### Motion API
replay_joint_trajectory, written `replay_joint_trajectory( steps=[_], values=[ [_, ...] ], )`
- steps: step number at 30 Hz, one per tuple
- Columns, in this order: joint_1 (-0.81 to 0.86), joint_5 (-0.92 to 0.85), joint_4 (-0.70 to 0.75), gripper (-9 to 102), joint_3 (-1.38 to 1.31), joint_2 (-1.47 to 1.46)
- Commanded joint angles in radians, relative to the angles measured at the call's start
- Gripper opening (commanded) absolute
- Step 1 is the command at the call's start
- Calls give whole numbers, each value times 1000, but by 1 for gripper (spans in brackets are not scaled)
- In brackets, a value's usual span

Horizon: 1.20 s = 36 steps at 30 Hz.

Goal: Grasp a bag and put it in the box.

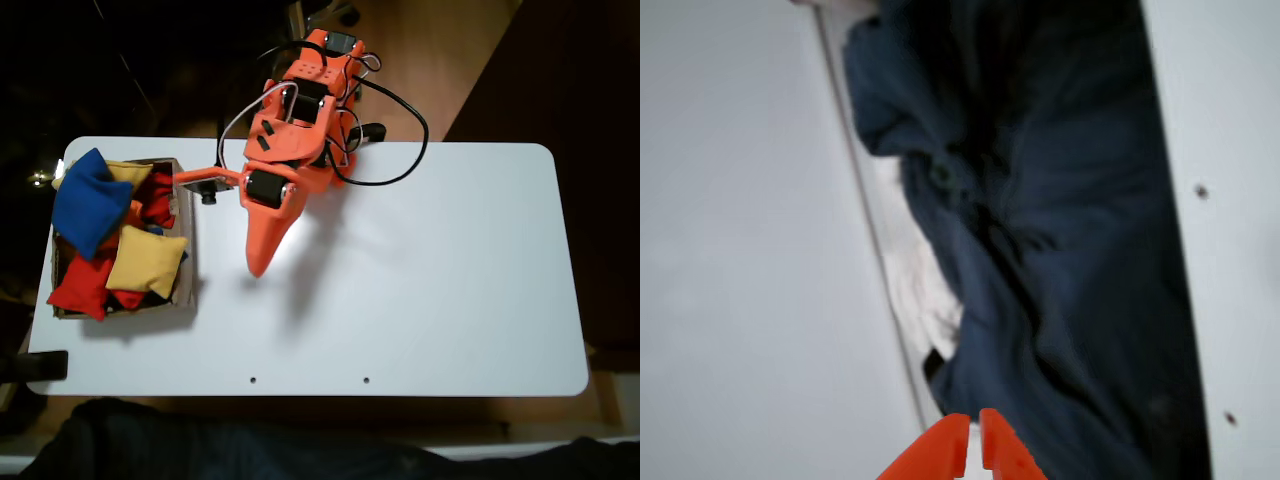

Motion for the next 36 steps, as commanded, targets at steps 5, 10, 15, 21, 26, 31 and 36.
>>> replay_joint_trajectory(
  steps=[5,10,15,21,26,31,36],
  values=[
    [-71,5,-14,0,132,101],
    [-98,-26,-8,0,215,144],
    [-137,-51,48,0,253,183],
    [-170,-92,106,0,310,227],
    [-181,-97,163,0,345,258],
    [-199,-106,232,0,373,287],
    [-215,-110,298,0,388,311]
  ],
)
